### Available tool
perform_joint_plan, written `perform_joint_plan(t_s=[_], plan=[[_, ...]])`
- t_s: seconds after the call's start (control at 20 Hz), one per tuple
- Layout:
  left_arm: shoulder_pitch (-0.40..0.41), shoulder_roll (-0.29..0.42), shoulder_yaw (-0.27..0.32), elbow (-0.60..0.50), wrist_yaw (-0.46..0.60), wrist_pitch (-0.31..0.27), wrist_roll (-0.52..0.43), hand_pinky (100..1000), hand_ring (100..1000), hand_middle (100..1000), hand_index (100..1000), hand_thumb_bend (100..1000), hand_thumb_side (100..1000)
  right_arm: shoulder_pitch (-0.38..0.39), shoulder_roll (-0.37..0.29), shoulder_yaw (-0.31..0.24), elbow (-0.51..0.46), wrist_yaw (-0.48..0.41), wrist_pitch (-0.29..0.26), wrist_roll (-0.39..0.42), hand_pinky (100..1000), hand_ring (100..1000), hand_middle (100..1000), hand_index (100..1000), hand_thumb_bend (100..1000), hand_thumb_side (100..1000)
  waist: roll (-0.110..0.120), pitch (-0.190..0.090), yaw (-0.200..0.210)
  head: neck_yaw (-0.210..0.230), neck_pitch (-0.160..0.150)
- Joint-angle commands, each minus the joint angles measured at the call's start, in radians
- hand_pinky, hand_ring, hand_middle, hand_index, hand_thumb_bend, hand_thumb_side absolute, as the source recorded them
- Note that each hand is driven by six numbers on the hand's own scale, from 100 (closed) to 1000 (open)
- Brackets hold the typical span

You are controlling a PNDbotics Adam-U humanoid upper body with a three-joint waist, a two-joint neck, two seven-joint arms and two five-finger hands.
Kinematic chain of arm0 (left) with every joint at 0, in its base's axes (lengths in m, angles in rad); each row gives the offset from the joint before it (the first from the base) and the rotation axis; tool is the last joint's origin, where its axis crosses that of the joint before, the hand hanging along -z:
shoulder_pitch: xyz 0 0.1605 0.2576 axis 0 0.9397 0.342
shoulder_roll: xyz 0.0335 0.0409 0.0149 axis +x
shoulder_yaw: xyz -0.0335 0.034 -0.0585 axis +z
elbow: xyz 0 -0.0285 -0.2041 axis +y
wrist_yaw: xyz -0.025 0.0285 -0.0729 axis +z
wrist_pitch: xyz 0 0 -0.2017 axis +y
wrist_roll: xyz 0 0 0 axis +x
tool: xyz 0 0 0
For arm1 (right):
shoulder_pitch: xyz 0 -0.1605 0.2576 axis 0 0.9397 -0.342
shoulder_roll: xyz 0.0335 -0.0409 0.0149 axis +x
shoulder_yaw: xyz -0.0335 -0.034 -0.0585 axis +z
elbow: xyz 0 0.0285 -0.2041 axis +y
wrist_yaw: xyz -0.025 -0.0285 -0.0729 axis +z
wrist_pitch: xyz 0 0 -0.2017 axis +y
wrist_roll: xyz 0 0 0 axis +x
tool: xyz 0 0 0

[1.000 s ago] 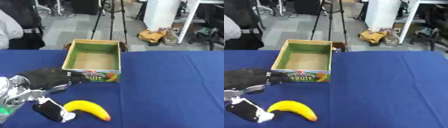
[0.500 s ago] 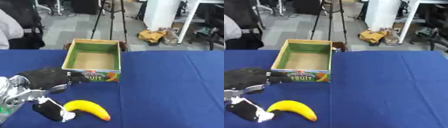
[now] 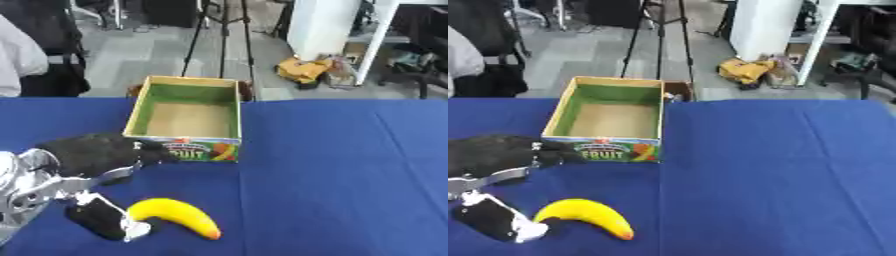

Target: Pick up objects on the table and place them in the box.

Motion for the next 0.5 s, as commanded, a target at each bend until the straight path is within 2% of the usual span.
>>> perform_joint_plan(t_s=[0.05,0.5], plan=[[-0.011,0.022,0.008,-0.006,0.004,0.001,-0.005,660,881,910,995,393,567,-0.003,-0.02,-0.009,-0.014,0.01,-0.091,-0.095,746,849,621,818,100,955,0.001,-0.015,-0.001,0.002,0.003],[-0.017,0.004,-0.002,0.019,0.025,0.012,-0.013,648,870,896,983,390,573,-0.004,-0.018,-0.007,-0.014,0.011,-0.09,-0.095,746,850,619,818,100,955,0.0,-0.013,-0.001,0.005,-0.003]])
